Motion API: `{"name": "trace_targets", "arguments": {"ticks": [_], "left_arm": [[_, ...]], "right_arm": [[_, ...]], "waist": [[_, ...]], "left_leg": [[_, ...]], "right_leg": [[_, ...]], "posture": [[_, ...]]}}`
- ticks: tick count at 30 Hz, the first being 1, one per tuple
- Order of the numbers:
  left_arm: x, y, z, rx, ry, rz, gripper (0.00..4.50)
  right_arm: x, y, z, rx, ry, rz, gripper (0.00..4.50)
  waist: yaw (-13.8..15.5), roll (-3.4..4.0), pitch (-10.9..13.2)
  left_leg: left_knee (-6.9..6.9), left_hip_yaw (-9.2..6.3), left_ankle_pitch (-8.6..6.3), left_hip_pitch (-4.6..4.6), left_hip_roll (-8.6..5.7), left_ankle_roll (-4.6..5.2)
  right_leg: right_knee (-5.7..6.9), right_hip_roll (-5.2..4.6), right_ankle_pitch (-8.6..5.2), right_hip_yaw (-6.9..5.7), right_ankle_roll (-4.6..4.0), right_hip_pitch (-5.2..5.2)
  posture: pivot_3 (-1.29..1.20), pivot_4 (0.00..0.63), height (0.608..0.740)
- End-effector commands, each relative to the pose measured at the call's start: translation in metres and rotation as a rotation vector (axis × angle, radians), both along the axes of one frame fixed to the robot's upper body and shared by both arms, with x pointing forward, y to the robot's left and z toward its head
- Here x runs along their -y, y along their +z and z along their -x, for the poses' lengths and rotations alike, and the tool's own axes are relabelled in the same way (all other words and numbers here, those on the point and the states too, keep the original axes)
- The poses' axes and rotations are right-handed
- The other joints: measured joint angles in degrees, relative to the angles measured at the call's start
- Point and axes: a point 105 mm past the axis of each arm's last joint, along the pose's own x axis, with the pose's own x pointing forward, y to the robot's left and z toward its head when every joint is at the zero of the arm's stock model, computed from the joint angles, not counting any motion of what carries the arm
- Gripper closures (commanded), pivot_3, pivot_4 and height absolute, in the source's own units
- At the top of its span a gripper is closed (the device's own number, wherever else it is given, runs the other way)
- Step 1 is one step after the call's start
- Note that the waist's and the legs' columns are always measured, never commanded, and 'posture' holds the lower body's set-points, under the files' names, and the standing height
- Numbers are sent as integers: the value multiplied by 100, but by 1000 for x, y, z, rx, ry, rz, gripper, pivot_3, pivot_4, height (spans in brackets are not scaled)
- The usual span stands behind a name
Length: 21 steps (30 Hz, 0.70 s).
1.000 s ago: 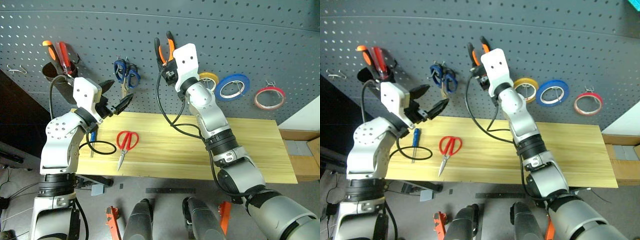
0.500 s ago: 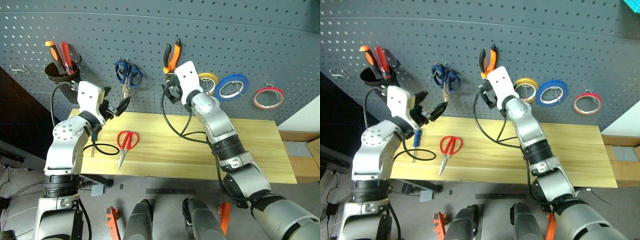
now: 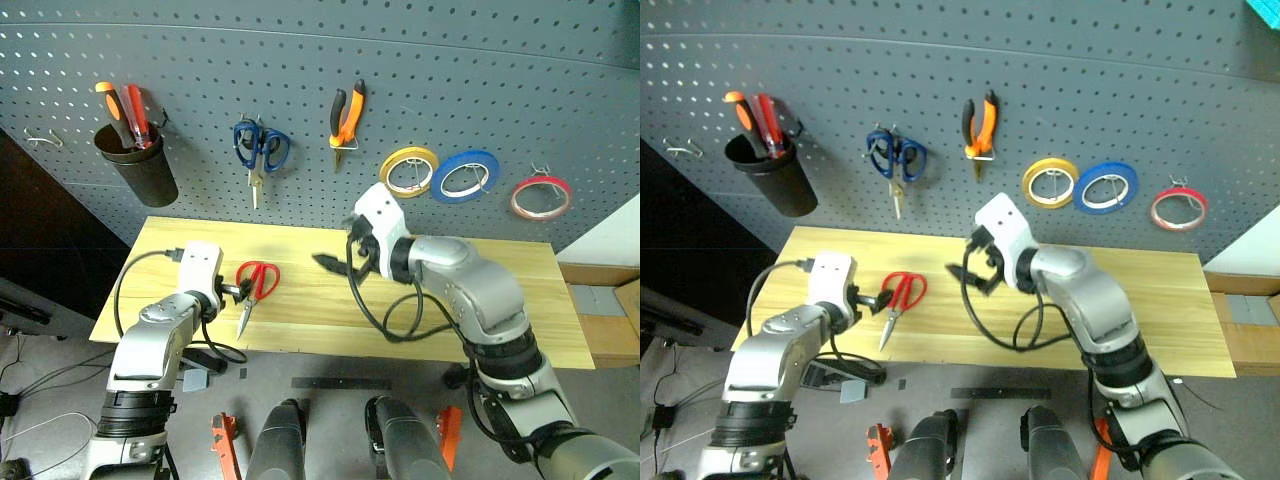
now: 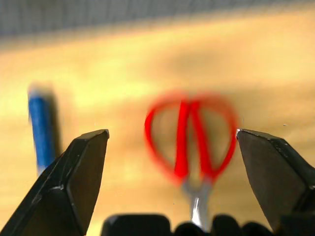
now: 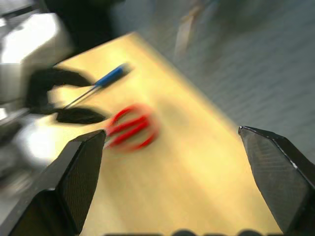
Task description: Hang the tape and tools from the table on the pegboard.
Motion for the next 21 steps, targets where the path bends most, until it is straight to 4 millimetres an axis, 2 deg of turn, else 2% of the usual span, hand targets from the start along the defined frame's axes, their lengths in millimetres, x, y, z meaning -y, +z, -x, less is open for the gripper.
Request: {"name": "trace_targets", "arguments": {"ticks": [1, 6, 13, 16, 21], "left_arm": [[3, -11, -2, -74, 9, -10, 32], [17, -31, -13, -152, -20, -29, 32], [26, -45, -25, -192, 30, 57, 32], [24, -48, -23, -201, 44, 70, 547], [21, -49, -18, -198, 74, 90, 2198]], "right_arm": [[-7, 6, 15, 7, 59, 2, 0], [-10, 1, 22, 4, 75, 25, 0], [-6, 1, 19, 16, 51, 40, 0], [-3, 3, 17, 30, 42, 47, 0], [-1, 5, 15, 55, 38, 59, 0]], "waist": [[-9, 0, 0], [-7, 0, 0], [-22, 0, 0], [-57, 2, -1], [-88, 2, -1]], "left_leg": [[0, 0, 0, 0, 0, 0], [0, 0, 0, 3, 0, 0], [-1, 2, 0, 4, -2, 0], [-1, 3, 0, 5, -2, 0], [-1, 2, 0, 6, -2, 0]], "right_leg": [[2, 0, 0, 0, 0, -1], [3, 1, 0, 0, 0, 0], [-2, -3, 0, 1, 0, 3], [-2, -3, 0, 2, 0, 4], [-3, -4, 0, 2, 1, 7]], "posture": [[-36, 250, 740], [-47, 256, 740], [-68, 260, 740], [-79, 256, 740], [-80, 252, 740]]}}
